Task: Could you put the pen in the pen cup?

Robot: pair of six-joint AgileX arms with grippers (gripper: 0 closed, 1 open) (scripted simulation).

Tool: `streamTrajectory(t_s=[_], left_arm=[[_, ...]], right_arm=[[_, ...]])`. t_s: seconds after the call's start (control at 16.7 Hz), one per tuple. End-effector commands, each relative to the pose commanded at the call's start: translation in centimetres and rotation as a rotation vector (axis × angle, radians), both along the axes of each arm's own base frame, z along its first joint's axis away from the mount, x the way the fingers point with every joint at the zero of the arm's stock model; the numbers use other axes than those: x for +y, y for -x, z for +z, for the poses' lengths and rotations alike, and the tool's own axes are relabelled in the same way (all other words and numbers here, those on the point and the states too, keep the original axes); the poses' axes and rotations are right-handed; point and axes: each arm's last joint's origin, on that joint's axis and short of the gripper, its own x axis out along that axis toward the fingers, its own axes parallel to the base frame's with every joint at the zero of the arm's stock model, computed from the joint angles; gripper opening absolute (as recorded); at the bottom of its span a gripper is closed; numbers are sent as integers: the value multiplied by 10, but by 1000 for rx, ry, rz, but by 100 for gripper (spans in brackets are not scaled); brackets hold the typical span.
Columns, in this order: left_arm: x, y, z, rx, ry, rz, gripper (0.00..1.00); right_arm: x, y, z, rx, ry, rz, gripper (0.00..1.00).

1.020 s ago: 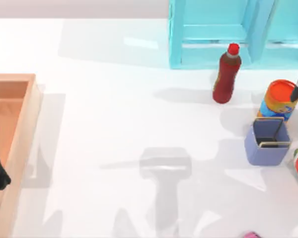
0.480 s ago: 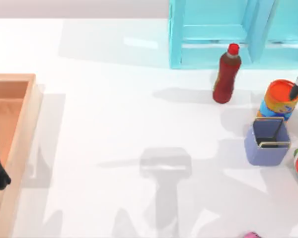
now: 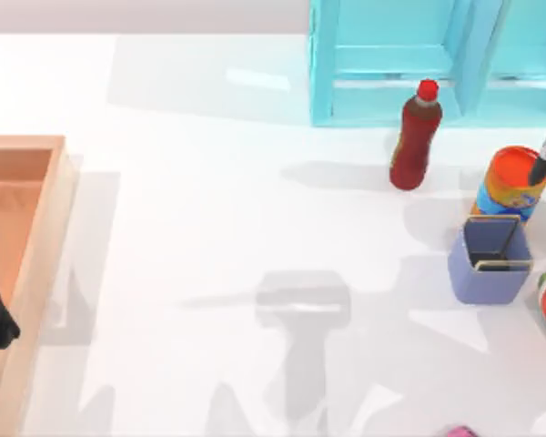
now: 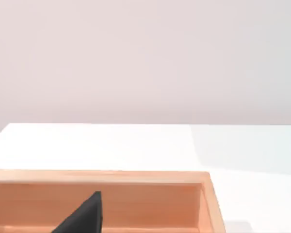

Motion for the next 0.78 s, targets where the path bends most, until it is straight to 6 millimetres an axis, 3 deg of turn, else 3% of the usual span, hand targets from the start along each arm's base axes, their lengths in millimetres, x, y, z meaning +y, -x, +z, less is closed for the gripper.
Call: streamTrajectory(t_s=[0.66, 0.78], left_arm=[[0, 0, 0, 0, 0, 0, 100], [0, 0, 0, 0, 0, 0, 100]], right_arm=[[0, 0, 0, 0, 0, 0, 98], [0, 0, 0, 0, 0, 0, 100]])
